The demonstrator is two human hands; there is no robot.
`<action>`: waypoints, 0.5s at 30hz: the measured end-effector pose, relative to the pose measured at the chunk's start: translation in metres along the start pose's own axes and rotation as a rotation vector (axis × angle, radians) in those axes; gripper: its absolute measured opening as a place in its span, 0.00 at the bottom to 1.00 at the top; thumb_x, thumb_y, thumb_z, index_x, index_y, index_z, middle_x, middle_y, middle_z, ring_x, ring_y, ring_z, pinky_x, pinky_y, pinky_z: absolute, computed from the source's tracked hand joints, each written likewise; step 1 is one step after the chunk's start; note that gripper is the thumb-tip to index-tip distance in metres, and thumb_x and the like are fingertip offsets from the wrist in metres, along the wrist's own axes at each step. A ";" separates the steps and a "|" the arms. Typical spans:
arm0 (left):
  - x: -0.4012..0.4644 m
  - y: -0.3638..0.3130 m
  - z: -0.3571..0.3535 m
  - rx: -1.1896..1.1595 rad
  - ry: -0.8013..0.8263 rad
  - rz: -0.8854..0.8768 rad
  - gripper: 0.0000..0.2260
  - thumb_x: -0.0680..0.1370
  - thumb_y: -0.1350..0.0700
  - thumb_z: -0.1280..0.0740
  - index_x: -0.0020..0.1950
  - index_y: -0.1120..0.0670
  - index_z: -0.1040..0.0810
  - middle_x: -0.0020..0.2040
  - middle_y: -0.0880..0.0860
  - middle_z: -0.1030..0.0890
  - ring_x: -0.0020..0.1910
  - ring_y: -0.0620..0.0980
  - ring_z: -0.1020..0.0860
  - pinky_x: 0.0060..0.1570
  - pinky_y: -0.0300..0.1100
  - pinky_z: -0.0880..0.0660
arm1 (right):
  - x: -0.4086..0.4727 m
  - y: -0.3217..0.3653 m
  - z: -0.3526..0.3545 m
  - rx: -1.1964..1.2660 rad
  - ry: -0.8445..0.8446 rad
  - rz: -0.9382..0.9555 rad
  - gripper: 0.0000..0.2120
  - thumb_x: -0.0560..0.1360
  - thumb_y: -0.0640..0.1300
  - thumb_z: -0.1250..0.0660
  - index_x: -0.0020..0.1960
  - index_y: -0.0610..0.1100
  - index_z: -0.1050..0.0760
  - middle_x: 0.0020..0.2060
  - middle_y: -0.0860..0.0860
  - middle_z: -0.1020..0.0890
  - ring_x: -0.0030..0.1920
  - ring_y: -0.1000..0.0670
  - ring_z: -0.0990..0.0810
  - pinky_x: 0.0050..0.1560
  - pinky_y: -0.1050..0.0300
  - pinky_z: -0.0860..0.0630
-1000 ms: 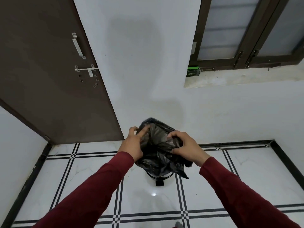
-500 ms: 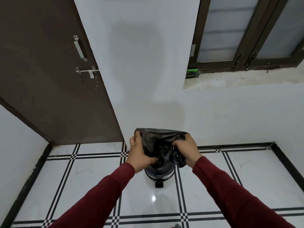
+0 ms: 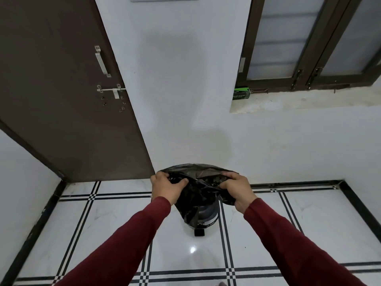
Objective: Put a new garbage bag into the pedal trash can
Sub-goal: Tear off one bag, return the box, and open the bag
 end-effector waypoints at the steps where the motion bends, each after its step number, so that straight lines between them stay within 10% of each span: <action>1: 0.002 0.004 0.002 -0.063 -0.071 0.019 0.27 0.66 0.47 0.21 0.59 0.54 0.27 0.59 0.52 0.32 0.50 0.54 0.21 0.52 0.56 0.17 | -0.002 -0.001 -0.002 0.030 0.025 -0.027 0.21 0.70 0.22 0.34 0.55 0.43 0.19 0.41 0.39 0.16 0.33 0.43 0.17 0.28 0.57 0.21; 9: 0.003 0.016 0.006 -0.223 -0.077 0.044 0.26 0.68 0.66 0.35 0.63 0.48 0.18 0.59 0.52 0.18 0.56 0.55 0.18 0.61 0.47 0.20 | -0.003 -0.008 -0.012 0.304 0.218 -0.179 0.29 0.67 0.20 0.32 0.68 0.31 0.26 0.60 0.34 0.18 0.46 0.41 0.14 0.38 0.55 0.16; 15: -0.003 0.009 -0.002 -0.395 0.036 0.243 0.20 0.73 0.64 0.36 0.64 0.57 0.17 0.54 0.55 0.16 0.52 0.57 0.18 0.52 0.50 0.17 | -0.013 0.001 -0.014 0.413 0.314 -0.238 0.06 0.74 0.34 0.34 0.47 0.35 0.19 0.40 0.39 0.16 0.35 0.42 0.15 0.36 0.51 0.16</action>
Point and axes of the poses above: each hand's wrist, its own x-axis towards the middle knuckle, its own z-axis out of the back of the hand, y = z × x, the point moved 6 cm from there along x, towards the middle knuckle
